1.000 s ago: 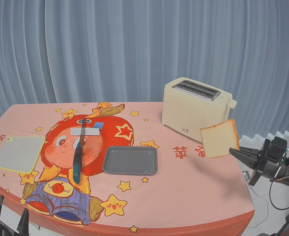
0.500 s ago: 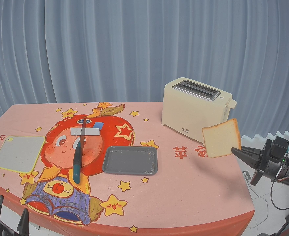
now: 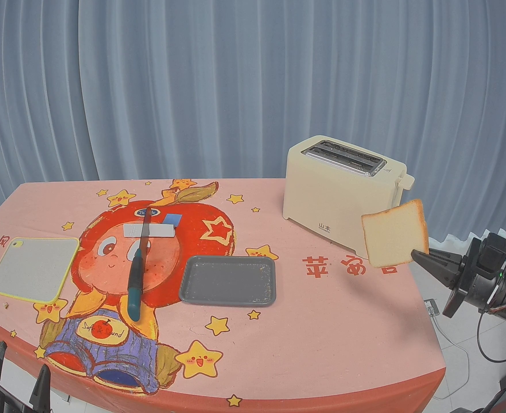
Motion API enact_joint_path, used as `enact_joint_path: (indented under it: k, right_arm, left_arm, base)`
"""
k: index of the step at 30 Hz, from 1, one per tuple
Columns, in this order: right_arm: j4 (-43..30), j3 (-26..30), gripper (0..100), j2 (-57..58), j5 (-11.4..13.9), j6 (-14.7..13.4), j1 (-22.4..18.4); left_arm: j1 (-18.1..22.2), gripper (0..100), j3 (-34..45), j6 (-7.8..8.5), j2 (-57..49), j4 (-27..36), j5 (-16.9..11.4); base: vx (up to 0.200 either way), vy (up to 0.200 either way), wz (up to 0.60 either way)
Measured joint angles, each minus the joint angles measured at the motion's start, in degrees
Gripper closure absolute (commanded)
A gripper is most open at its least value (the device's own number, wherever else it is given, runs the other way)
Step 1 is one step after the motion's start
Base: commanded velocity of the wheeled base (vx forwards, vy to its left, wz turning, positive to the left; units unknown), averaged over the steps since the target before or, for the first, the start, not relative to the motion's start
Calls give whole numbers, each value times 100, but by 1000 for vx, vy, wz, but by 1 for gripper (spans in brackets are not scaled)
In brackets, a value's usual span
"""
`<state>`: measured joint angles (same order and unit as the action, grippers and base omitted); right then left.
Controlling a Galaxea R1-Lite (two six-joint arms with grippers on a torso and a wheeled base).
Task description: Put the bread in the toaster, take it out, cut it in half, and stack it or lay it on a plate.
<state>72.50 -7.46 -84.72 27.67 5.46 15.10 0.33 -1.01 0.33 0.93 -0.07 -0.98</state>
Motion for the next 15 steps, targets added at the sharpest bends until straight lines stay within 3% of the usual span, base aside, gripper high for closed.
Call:
enact_joint_path:
  k: [7, 15]
  right_arm:
    - [-22, -240, 100, 112, 16, -22, -218]
    - [-93, -563, 100, 140, 188, -325, -380]
  left_arm:
    - [0, 0, 0, 0, 0, 0, 0]
    - [-2, 0, 0, 2, 0, 0, 0]
  base:
    - [0, 0, 0]
    - [0, 0, 0]
